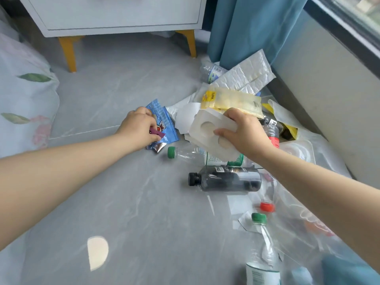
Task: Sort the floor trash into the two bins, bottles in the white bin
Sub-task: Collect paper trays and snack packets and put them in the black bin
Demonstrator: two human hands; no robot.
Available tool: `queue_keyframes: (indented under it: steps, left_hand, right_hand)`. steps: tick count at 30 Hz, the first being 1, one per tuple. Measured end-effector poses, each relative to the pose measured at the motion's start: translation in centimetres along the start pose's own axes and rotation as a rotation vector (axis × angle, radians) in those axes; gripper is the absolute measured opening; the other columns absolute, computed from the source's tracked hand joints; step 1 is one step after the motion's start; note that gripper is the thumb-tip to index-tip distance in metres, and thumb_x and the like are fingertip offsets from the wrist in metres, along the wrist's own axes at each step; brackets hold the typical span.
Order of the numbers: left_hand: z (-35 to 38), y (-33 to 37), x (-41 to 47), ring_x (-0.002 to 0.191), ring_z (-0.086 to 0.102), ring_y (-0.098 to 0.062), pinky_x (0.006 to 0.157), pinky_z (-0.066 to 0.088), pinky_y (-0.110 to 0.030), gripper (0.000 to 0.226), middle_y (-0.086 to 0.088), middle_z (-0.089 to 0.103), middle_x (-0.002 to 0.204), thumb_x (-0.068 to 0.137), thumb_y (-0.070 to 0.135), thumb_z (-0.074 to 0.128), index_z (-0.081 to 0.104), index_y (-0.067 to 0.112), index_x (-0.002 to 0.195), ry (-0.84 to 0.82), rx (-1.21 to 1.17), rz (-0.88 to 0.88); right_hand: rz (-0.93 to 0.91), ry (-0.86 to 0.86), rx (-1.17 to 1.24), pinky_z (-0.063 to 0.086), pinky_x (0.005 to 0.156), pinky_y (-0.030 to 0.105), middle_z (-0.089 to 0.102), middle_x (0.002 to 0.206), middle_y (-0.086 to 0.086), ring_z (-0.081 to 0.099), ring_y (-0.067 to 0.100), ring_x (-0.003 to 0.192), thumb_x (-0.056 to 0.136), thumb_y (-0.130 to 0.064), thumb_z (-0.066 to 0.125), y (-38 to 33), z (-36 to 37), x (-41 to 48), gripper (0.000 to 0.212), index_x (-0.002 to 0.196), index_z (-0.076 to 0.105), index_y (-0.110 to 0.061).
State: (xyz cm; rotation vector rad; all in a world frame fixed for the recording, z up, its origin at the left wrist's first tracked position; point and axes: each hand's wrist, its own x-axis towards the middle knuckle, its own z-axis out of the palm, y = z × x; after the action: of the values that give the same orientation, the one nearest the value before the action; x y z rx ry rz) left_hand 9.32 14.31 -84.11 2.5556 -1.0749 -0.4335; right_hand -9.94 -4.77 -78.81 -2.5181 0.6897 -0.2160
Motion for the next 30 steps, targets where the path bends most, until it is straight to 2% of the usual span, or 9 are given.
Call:
queue_keyframes:
  steps: [8, 10, 12, 14, 16, 20, 24, 27, 30]
  left_hand:
    - [1.3, -0.8, 2.4, 0.142, 0.025, -0.028, 0.112, 0.027, -0.03, 0.032, -0.014, 0.02, 0.154, 0.067, 0.028, 0.085, 0.07, 0.012, 0.09, -0.028, -0.101, -0.083]
    - [1.7, -1.0, 3.1, 0.137, 0.034, -0.027, 0.11, 0.033, -0.032, 0.051, -0.012, 0.021, 0.153, 0.063, 0.033, 0.087, 0.062, 0.013, 0.102, -0.082, -0.084, -0.092]
    - [1.7, -0.8, 3.5, 0.128, 0.042, -0.028, 0.103, 0.04, -0.036, 0.08, -0.009, 0.032, 0.144, 0.057, 0.04, 0.088, 0.046, 0.014, 0.12, -0.109, -0.02, -0.119]
    - [1.7, -0.3, 3.7, 0.127, 0.038, -0.03, 0.099, 0.04, -0.04, 0.108, -0.008, 0.038, 0.138, 0.052, 0.049, 0.088, 0.029, 0.018, 0.137, -0.119, 0.103, -0.149]
    - [1.8, 0.1, 3.8, 0.127, 0.035, -0.032, 0.096, 0.04, -0.043, 0.122, -0.009, 0.038, 0.135, 0.046, 0.058, 0.087, 0.021, 0.02, 0.142, -0.143, 0.22, -0.204]
    - [1.7, 0.0, 3.5, 0.102, 0.052, -0.029, 0.078, 0.044, -0.035, 0.092, -0.01, 0.052, 0.11, 0.044, 0.055, 0.089, 0.043, 0.01, 0.109, -0.186, 0.142, -0.282]
    - [0.1, 0.5, 3.3, 0.079, 0.058, -0.024, 0.06, 0.039, -0.028, 0.051, -0.003, 0.059, 0.081, 0.054, 0.035, 0.091, 0.054, 0.013, 0.08, -0.162, -0.108, -0.161]
    - [-1.8, 2.7, 3.5, 0.064, 0.057, -0.014, 0.057, 0.043, -0.021, 0.037, 0.004, 0.061, 0.07, 0.058, 0.026, 0.091, 0.058, 0.018, 0.071, -0.146, -0.355, -0.064]
    - [-2.2, 5.1, 4.0, 0.059, 0.056, -0.007, 0.055, 0.045, -0.014, 0.033, 0.007, 0.063, 0.069, 0.06, 0.023, 0.09, 0.058, 0.021, 0.069, -0.123, -0.451, -0.008]
  right_hand:
    - [0.123, 0.026, 0.174, 0.039, 0.057, 0.026, 0.057, 0.077, -0.007, 0.05, 0.011, 0.068, 0.079, -0.032, 0.076, 1.2, 1.8, 0.7, 0.028, 0.087, 0.058, -0.012]
    - [0.146, 0.022, 0.189, 0.039, 0.057, 0.024, 0.055, 0.077, -0.012, 0.048, 0.004, 0.067, 0.078, -0.032, 0.077, 1.8, 1.6, 0.0, 0.029, 0.087, 0.057, -0.014]
    - [0.162, 0.019, 0.205, 0.04, 0.058, 0.026, 0.056, 0.077, -0.009, 0.049, 0.008, 0.067, 0.077, -0.033, 0.078, 2.6, 1.4, -0.5, 0.03, 0.087, 0.058, -0.013]
    - [0.177, 0.028, 0.223, 0.041, 0.06, 0.029, 0.059, 0.08, -0.004, 0.05, 0.014, 0.071, 0.075, -0.036, 0.079, 3.3, 1.2, -0.8, 0.031, 0.085, 0.058, -0.014]
    - [0.204, 0.044, 0.257, 0.042, 0.06, 0.029, 0.062, 0.082, -0.002, 0.052, 0.016, 0.072, 0.075, -0.035, 0.079, 3.8, 1.0, -1.1, 0.029, 0.084, 0.058, -0.017]
    - [0.244, 0.049, 0.287, 0.035, 0.055, 0.023, 0.056, 0.074, -0.01, 0.048, 0.008, 0.065, 0.077, -0.033, 0.078, 4.1, 0.6, -1.6, 0.028, 0.072, 0.051, -0.027]
    - [0.24, 0.03, 0.263, 0.037, 0.056, 0.025, 0.059, 0.077, -0.008, 0.05, 0.011, 0.067, 0.075, -0.037, 0.079, 4.1, 0.6, -2.0, 0.028, 0.076, 0.053, -0.025]
    - [0.24, 0.02, 0.252, 0.042, 0.06, 0.031, 0.062, 0.081, -0.001, 0.053, 0.017, 0.072, 0.075, -0.038, 0.079, 4.3, 0.5, -2.3, 0.032, 0.083, 0.057, -0.016]
    - [0.263, 0.013, 0.259, 0.047, 0.064, 0.033, 0.065, 0.085, 0.0, 0.057, 0.018, 0.075, 0.074, -0.037, 0.079, 4.4, 0.3, -2.7, 0.031, 0.087, 0.061, -0.015]
